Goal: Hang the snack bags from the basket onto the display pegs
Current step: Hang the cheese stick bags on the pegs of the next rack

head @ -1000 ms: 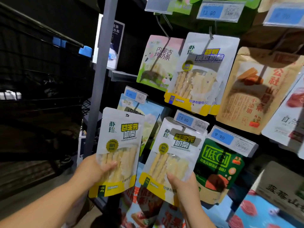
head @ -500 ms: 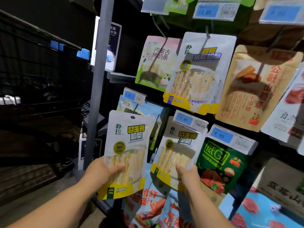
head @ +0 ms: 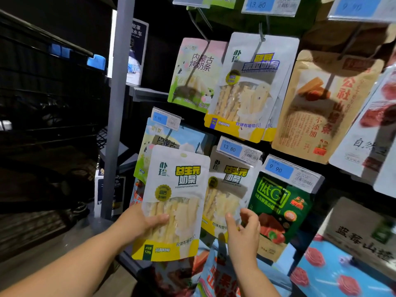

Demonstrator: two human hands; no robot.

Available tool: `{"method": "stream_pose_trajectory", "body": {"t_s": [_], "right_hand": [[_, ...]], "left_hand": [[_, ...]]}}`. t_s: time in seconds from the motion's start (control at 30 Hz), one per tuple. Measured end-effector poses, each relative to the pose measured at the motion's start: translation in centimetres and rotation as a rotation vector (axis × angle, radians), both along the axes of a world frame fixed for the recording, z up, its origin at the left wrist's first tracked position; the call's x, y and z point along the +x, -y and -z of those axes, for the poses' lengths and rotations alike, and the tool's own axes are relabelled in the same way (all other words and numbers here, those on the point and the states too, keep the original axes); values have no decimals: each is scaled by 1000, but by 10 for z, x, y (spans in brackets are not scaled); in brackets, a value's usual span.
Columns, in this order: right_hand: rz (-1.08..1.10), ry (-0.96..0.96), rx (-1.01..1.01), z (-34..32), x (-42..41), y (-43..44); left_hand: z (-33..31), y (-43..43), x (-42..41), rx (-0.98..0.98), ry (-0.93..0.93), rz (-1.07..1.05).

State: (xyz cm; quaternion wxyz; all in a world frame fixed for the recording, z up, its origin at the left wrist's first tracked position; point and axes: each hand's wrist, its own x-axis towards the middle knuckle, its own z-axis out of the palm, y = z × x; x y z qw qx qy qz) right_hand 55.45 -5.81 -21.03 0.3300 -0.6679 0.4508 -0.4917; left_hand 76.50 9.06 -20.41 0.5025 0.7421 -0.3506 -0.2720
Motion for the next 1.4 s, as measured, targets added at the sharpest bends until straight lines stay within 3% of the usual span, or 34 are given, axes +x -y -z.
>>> {"method": "stream_pose_trajectory", "body": {"t_s": [0.17,0.3,0.37,0.47,0.73,0.93,1.23,1.4], "right_hand": [[-300,36,132,-12,0,-15],[-625,-74,468,-8,3,-25],[-680,16,584,4,2,-23],[-631,173,569,15,-5,-20],[-378,182,358,11,-17,-20],[-327,139,215,3,-21,-16],[-232,147,275,-1,-10,-7],[-203,58,360,3,0,0]], "left_hand": [[1,4,-5,-26,-80,61],[4,10,-12,-118,-232,195],[4,13,-18,-129,-285,278],[7,22,-28,-141,-295,295],[11,47,-46,-111,-349,199],[12,59,-49,-106,-295,165],[11,77,-57,-206,-317,34],[8,85,-58,-238,-333,-36]]}}
